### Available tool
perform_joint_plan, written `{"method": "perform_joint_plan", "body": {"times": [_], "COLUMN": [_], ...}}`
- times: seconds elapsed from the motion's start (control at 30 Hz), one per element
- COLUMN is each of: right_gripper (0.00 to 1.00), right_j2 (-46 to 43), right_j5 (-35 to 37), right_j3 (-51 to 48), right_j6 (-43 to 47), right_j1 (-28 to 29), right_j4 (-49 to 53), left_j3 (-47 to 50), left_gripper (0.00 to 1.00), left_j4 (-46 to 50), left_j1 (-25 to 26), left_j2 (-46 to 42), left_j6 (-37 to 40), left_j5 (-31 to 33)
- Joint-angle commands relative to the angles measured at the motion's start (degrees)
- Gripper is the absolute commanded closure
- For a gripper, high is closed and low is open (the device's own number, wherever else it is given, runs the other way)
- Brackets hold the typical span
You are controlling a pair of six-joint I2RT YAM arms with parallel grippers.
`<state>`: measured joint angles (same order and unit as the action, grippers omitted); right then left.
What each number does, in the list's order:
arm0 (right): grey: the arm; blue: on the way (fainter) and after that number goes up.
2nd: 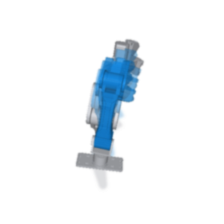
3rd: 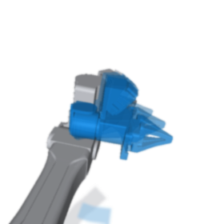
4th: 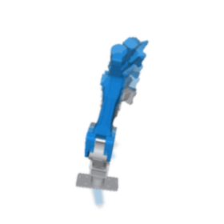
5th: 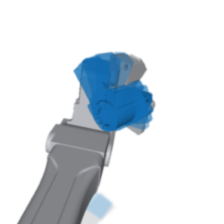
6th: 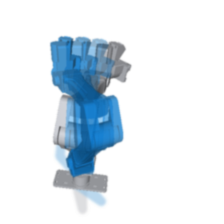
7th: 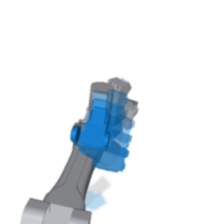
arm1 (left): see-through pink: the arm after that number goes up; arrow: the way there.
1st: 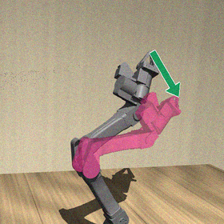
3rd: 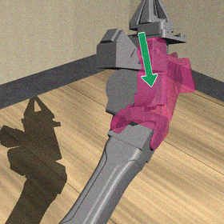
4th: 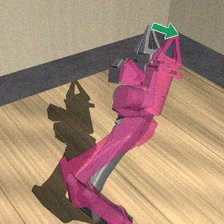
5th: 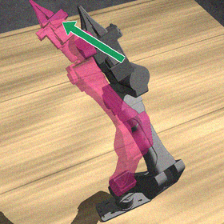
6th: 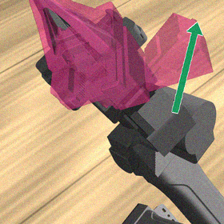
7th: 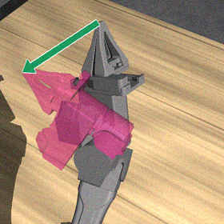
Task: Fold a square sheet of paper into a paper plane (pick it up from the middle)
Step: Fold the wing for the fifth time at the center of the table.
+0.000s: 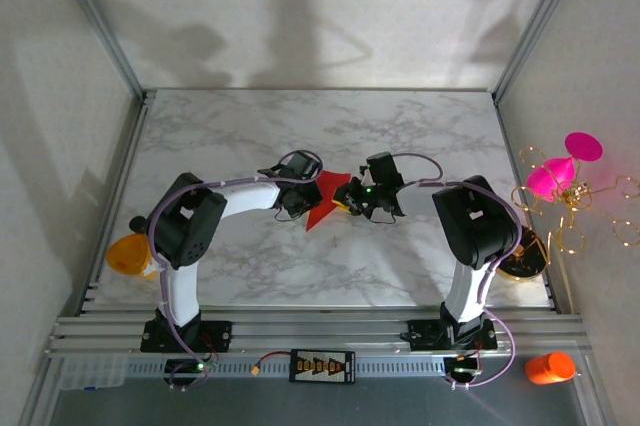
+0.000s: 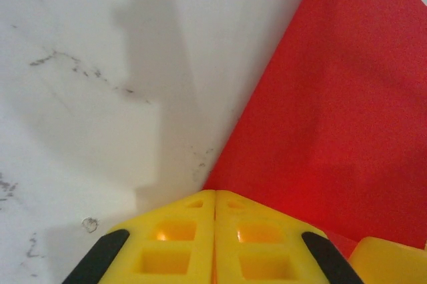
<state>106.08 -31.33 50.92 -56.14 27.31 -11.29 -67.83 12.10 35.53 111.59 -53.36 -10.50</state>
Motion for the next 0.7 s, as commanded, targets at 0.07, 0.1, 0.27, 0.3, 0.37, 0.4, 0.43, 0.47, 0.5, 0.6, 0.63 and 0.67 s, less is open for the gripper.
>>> {"method": "perform_joint_plan", "body": {"times": [0.07,0.1,0.27,0.3,0.37,0.4,0.43,0.47,0.5,0.6,0.63,0.67], "right_gripper": [0.85,0.88,0.98,0.99,1.00,1.00,1.00,1.00,1.00,1.00,1.00,1.00], "right_j2": [1.15,1.15,-1.24,-2.31,-4.40,-5.47,-6.44,-7.41,-8.30,-10.20,-10.57,-10.75], "right_j5": [-0.21,-0.22,1.35,1.92,2.95,3.39,3.76,4.28,4.82,6.29,6.58,6.71], "right_j3": [1.20,1.20,-0.28,-0.77,-1.81,-2.40,-2.82,-3.28,-3.68,-4.46,-4.57,-4.67], "right_j6": [0.59,0.52,0.42,0.43,0.26,0.08,-0.18,-0.49,-0.83,-2.09,-2.60,-3.27], "right_j1": [0.07,-0.01,-1.15,-1.51,-2.30,-2.77,-3.11,-3.46,-3.81,-4.77,-5.09,-5.41], "right_j4": [0.09,-0.03,-0.91,-1.22,-1.58,-1.65,-1.57,-1.37,-1.07,0.02,0.33,0.62], "left_j3": [-1.16,-1.31,-1.68,-1.62,-0.88,-0.33,0.30,1.15,2.19,6.15,7.59,8.94], "left_gripper": [0.92,0.92,0.87,0.83,0.79,0.76,0.75,0.74,0.70,0.55,0.50,0.45], "left_j4": [3.19,3.10,0.14,-1.11,-4.60,-6.42,-8.10,-10.43,-12.59,-19.81,-22.27,-24.84], "left_j1": [-0.28,-0.31,-0.37,-0.29,-0.13,0.02,0.21,0.52,0.95,2.28,2.67,2.92], "left_j2": [0.62,0.37,-5.67,-7.13,-9.55,-10.54,-11.21,-11.83,-12.31,-13.13,-13.12,-12.99], "left_j6": [1.49,1.66,4.09,4.97,7.53,9.03,10.63,12.94,15.26,22.42,24.30,26.25], "left_j5": [1.98,2.13,6.13,6.81,6.99,6.98,6.79,6.29,6.11,5.50,5.49,5.03]}}
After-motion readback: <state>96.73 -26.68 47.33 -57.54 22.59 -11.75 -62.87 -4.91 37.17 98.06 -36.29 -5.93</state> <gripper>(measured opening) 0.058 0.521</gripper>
